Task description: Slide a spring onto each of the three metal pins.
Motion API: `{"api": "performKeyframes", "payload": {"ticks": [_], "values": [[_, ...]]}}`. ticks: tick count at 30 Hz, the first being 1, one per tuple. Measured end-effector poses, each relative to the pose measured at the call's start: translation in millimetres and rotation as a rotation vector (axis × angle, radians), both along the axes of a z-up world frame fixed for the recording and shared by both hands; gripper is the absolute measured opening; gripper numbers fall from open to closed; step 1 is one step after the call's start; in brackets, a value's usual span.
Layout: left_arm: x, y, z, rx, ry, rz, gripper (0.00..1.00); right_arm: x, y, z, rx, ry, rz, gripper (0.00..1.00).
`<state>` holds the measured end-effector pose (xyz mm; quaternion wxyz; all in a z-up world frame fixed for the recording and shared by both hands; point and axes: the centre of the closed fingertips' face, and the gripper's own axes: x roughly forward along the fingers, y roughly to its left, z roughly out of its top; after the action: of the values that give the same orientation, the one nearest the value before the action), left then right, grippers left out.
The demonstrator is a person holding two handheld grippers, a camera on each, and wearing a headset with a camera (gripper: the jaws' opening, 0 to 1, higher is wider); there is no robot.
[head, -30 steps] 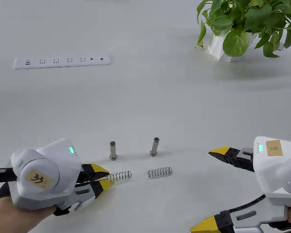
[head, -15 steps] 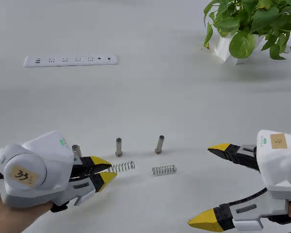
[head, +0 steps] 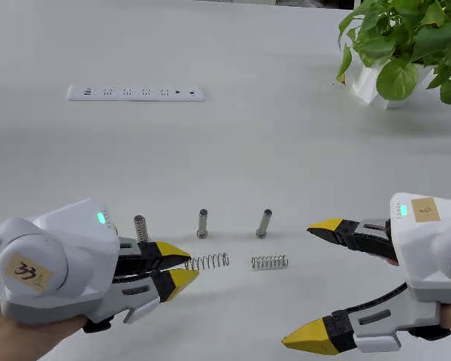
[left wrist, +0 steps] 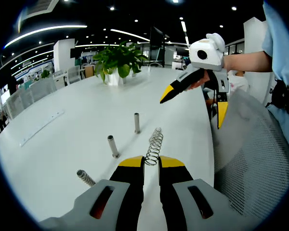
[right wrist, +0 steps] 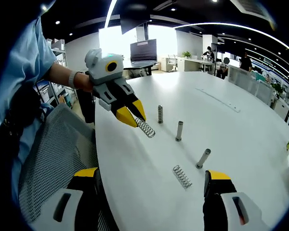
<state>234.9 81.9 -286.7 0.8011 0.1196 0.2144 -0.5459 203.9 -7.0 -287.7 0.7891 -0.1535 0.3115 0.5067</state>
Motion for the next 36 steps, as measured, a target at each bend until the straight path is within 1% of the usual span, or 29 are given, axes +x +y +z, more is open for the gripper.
{"api": "performKeyframes", "payload": {"ticks": [4, 6, 10, 13, 14, 17, 19, 22, 24, 26, 29, 33, 36], "values": [[-5.4, -3.1, 5.9, -0.018, -0.002, -0.006, 0.07, -0.4, 12.4, 4.9, 0.012, 0.009, 0.05, 0.82], [-8.5, -5.7, 8.7, -0.024, -0.007, -0.014, 0.07, 0.2, 17.4, 7.4, 0.016, 0.005, 0.076, 0.79], [-13.6, -11.2, 12.7, -0.038, -0.01, -0.023, 0.07, 0.9, 23.2, 10.0, 0.02, 0.012, 0.117, 0.72], [-18.5, -15.3, 15.9, -0.045, -0.016, -0.035, 0.07, 0.8, 24.6, 9.6, -0.005, -0.002, 0.164, 0.67], [-20.1, -16.5, 17.1, -0.047, -0.018, -0.039, 0.07, 1.1, 25.4, 10.4, -0.009, -0.012, 0.18, 0.65], [-22.7, -18.3, 18.9, -0.056, -0.017, -0.044, 0.07, 0.2, 28.4, 12.7, -0.011, -0.02, 0.217, 0.57], [-24.7, -19.3, 19.6, -0.059, -0.016, -0.048, 0.07, 0.5, 29.7, 14.1, -0.022, -0.044, 0.251, 0.51], [-27.3, -20.9, 20.1, -0.065, -0.012, -0.055, 0.07, 0.2, 33.2, 17.0, -0.009, -0.059, 0.278, 0.41], [-28.2, -21.6, 19.1, -0.07, -0.004, -0.052, 0.07, -0.2, 34.6, 17.9, -0.006, -0.063, 0.293, 0.33], [-29.0, -22.2, 18.1, -0.07, -0.004, -0.051, 0.07, -1.2, 36.3, 18.2, -0.004, -0.065, 0.312, 0.28], [-29.9, -23.5, 17.5, -0.072, 0.0, -0.05, 0.07, -1.0, 37.8, 16.9, -0.009, -0.068, 0.327, 0.25], [-30.7, -25.3, 18.1, -0.076, 0.001, -0.051, 0.07, -2.7, 39.3, 16.0, -0.013, -0.066, 0.354, 0.17], [-30.6, -25.8, 19.0, -0.08, 0.002, -0.049, 0.07, -3.6, 40.2, 16.7, -0.012, -0.068, 0.368, 0.14]]}}
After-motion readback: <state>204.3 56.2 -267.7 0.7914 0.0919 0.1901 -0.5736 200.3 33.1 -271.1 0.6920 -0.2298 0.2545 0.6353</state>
